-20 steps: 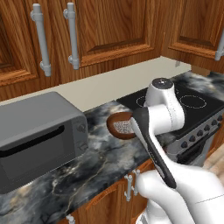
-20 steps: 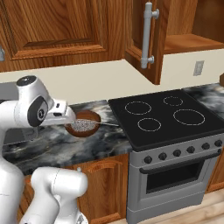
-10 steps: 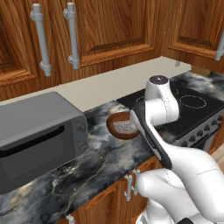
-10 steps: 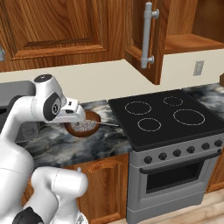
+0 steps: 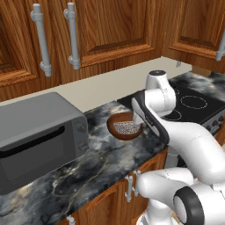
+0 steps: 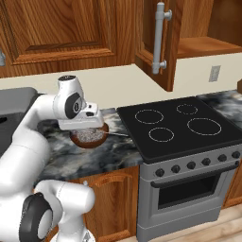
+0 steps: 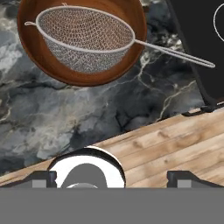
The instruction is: Open the cabinet and setup a tea strainer by placing it in the bowl upright.
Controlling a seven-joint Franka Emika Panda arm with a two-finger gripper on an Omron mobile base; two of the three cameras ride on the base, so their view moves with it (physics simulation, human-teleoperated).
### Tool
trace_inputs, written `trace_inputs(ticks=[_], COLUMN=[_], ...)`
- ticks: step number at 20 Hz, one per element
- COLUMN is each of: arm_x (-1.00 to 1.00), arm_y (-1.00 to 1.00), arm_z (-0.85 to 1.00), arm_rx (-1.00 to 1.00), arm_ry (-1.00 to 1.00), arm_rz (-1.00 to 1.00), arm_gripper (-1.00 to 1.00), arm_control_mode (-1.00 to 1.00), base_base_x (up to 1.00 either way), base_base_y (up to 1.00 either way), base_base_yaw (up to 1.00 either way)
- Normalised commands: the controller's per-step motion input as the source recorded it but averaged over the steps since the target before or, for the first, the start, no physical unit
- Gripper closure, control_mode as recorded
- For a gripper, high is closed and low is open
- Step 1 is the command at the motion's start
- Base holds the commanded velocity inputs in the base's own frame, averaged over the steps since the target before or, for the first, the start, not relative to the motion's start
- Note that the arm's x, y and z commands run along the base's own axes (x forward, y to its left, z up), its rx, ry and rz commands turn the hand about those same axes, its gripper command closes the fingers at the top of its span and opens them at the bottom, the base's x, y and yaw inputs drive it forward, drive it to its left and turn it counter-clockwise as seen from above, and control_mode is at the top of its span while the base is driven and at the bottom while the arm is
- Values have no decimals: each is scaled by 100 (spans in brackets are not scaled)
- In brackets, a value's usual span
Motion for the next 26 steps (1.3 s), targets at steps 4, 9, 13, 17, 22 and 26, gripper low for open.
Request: trace_inputs(ticks=[4,9,13,17,22,26], arm_x=[0,10,36,39,33,27], arm_y=[34,11,0,5,19,29], arm_z=[-14,-30,-29,-8,0,0], arm_rx=[-5,0,0,-2,-2,0], arm_ry=[0,0,0,0,0,0], arm_rz=[22,27,28,28,25,20], arm_gripper=[-100,-100,-100,-100,-100,-100], arm_control_mode=[-100,-100,-100,-100,-100,-100], base_base_x=[0,0,0,0,0,0], base_base_y=[0,0,0,0,0,0], base_base_yaw=[0,0,0,0,0,0])
